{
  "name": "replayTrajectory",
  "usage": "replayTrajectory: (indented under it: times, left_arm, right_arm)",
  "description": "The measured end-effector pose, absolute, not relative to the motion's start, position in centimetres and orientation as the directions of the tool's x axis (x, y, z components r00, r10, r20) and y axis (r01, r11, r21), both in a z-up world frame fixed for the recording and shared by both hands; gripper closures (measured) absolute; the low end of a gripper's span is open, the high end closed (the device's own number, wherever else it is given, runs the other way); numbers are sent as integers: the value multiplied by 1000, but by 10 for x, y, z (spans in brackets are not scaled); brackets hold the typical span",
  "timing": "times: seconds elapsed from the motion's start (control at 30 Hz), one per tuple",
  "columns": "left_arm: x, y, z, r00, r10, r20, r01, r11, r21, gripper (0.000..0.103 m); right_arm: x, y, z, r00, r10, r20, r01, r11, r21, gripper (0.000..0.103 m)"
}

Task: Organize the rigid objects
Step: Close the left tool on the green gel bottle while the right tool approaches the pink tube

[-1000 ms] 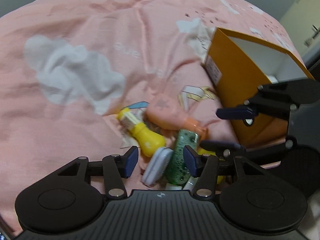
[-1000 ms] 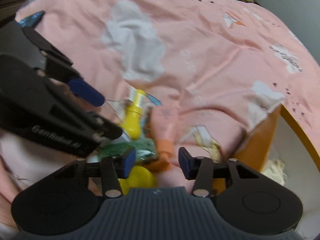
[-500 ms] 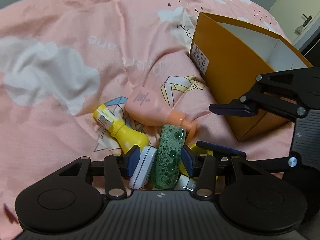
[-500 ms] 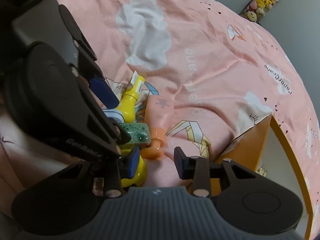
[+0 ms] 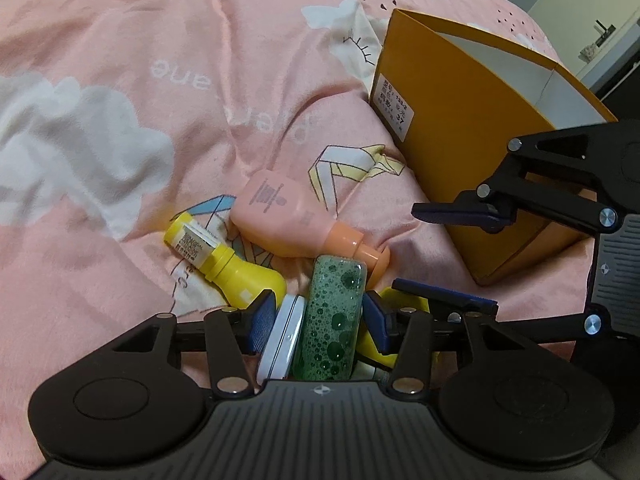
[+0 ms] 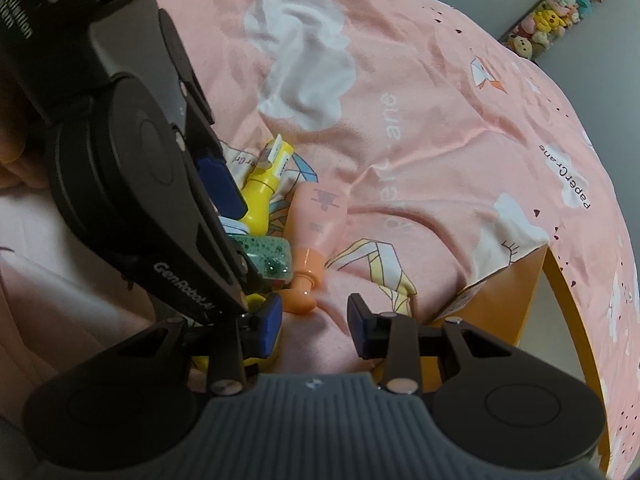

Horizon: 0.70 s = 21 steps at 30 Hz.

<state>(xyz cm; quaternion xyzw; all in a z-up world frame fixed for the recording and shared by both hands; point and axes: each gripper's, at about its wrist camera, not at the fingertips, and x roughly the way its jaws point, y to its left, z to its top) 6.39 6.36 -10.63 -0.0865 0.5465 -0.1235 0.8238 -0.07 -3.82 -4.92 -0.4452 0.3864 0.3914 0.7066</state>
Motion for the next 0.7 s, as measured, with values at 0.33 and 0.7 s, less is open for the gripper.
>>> replayTrajectory:
  times: [0.33,0.7]
  left_arm:
    - [66,45,-107,421,-233,-877,195,967,-164,54]
    - [46,72,-84,498,-265,-826,92,963,-253,70]
  right_arm:
    - [2,-35,-60,389,157,-908,-911,209,-354,65]
    - [8,-34,-52,359,171,-918,-916,256,-310,65]
